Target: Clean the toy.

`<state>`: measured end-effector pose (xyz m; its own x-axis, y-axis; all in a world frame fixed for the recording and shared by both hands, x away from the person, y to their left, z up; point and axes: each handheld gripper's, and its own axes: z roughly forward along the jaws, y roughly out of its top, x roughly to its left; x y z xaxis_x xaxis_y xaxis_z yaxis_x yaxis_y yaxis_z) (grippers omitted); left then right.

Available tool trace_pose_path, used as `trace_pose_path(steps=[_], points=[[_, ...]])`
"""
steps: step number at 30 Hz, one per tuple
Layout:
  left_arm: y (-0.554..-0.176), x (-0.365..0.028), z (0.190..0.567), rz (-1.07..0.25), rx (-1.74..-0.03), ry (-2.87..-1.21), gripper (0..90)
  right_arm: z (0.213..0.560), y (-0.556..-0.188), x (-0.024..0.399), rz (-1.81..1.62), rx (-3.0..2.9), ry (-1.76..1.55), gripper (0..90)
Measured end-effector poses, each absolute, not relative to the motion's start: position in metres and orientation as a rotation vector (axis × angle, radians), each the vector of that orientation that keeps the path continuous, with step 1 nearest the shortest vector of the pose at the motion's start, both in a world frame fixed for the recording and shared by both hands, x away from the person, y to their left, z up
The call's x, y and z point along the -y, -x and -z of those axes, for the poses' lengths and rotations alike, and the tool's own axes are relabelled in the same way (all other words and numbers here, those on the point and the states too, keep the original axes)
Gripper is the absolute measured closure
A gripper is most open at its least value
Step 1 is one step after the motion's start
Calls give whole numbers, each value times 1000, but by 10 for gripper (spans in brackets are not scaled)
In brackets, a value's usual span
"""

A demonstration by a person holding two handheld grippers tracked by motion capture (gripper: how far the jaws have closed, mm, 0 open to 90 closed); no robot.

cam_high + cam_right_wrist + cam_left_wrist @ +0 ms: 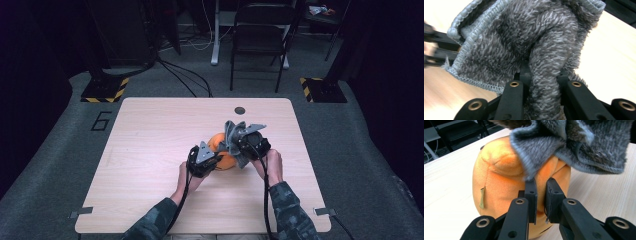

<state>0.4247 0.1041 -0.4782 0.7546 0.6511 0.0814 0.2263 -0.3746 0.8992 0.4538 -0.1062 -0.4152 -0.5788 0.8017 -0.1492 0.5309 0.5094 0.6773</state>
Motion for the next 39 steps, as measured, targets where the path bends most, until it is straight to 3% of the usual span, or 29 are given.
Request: trace_pose_path(steps=[23,32,39], points=[[-436,-131,455,-543,-732,-1891,837,394,-444,175,-889,-2158,-1306,750],[-438,-153,433,-507,-763,-1976,835,415,-444,200,-780,-2153,-1415,748],[-446,-149,442,-459,-796,-2007,823,449,-448,214,-663,-2167,-1484,728]])
